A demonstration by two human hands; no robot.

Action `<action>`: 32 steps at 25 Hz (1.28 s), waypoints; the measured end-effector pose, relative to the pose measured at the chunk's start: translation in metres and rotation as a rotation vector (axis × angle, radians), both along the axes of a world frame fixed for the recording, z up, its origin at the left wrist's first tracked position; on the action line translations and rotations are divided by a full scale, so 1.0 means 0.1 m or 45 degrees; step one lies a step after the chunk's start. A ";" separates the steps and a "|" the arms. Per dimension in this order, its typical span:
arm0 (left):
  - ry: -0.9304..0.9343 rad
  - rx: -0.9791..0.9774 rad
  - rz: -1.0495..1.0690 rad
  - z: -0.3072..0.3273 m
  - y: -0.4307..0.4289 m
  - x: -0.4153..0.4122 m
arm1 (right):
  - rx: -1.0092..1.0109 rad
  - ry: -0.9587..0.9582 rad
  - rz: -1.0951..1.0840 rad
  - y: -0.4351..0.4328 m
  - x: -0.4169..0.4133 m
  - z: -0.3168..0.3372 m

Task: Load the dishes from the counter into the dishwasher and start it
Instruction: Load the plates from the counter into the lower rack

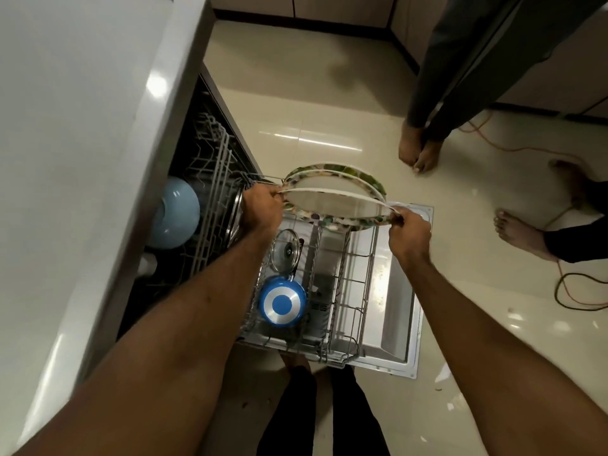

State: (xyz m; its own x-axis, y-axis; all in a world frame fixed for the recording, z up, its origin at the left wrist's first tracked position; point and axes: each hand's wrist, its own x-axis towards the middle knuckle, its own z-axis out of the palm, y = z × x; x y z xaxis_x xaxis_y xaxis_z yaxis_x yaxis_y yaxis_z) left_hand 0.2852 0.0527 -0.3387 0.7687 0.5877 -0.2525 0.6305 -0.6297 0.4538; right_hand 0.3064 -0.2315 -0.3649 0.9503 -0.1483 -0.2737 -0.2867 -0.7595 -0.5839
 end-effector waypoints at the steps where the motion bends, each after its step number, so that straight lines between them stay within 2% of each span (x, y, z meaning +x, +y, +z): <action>1: 0.000 -0.011 0.001 -0.08 0.02 0.00 | 0.000 0.000 0.017 0.01 0.04 -0.06; 11: -0.085 -0.092 0.034 -0.41 0.11 -0.03 | -0.061 0.018 0.118 0.05 0.10 -0.24; 23: 0.162 -0.143 -0.203 -0.65 0.03 0.08 | -0.064 0.227 0.098 -0.05 0.22 -0.49; 26: 0.171 -0.347 -0.177 -0.70 0.03 0.13 | -0.066 0.216 0.110 0.01 0.25 -0.55; 29: 0.284 -0.524 -0.261 -0.74 0.07 0.19 | -0.091 0.200 0.076 0.11 0.28 -0.60; 32: 0.374 -0.605 -0.308 -0.76 0.12 0.22 | -0.072 0.269 0.067 0.16 0.32 -0.62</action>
State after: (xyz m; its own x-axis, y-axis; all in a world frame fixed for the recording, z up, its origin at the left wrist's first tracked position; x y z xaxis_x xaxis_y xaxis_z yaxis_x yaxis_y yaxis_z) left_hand 0.3076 0.0649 -0.4147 0.7248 0.1762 -0.6660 0.6362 -0.5420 0.5490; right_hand 0.3382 -0.2151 -0.4267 0.8798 -0.1209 -0.4598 -0.3570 -0.8067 -0.4710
